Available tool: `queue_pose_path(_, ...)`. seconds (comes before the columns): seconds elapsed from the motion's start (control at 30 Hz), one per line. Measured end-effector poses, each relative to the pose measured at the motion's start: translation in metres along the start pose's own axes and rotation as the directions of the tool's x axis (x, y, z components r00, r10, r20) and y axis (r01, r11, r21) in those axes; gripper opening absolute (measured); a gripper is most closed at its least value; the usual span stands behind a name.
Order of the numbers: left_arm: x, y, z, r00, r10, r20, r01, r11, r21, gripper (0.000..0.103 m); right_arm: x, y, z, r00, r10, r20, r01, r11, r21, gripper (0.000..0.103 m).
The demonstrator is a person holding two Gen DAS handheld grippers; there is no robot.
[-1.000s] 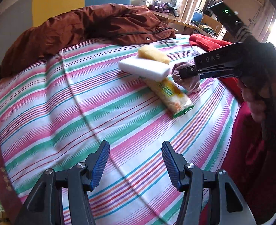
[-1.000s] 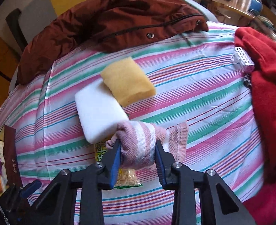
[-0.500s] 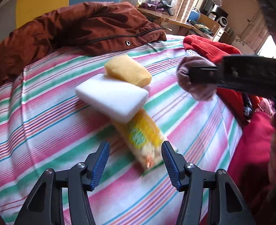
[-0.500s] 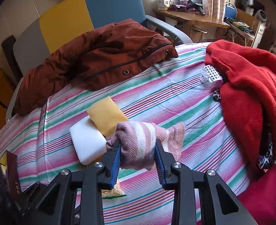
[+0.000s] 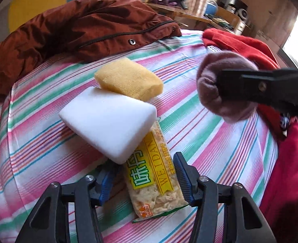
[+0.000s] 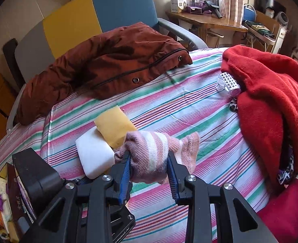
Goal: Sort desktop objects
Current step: 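Grasp the WEIDAN cracker pack with the left tool, then carry the cracker pack and pink sock over the gold tray with both tools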
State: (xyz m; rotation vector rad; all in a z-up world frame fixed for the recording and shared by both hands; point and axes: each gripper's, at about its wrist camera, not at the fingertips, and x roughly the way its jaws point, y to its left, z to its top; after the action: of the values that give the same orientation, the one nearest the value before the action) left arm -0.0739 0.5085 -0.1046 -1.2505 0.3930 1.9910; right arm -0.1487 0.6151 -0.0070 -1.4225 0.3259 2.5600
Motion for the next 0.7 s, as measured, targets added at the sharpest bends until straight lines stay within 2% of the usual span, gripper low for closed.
queue_pose_path(0.13, -0.012, 0.010, -0.014, 1.000, -0.025, -0.010, 0.025, 0.999, 0.020, 0.052, 0.002, 0.004, -0.001, 1.000, 0.006, -0.005, -0.006, 1.000, -0.027, 0.034)
queue_pose_path(0.3, -0.038, 0.028, -0.051, 1.000, 0.019, 0.019, -0.020, 0.999, 0.030, 0.052, 0.006, 0.015, -0.004, 1.000, 0.004, -0.024, -0.006, 0.996, -0.087, 0.034)
queue_pose_path(0.57, -0.082, 0.063, -0.105, 0.993, 0.088, 0.076, -0.083, 0.994, -0.065, 0.052, 0.004, 0.019, -0.007, 1.000, -0.018, -0.005, 0.017, 0.992, -0.122, 0.034)
queue_pose_path(0.7, -0.104, 0.081, -0.121, 0.987, 0.120, 0.102, -0.109, 0.988, -0.106, 0.052, 0.002, 0.028, -0.009, 0.999, -0.026, 0.018, 0.029, 0.985, -0.168, 0.034)
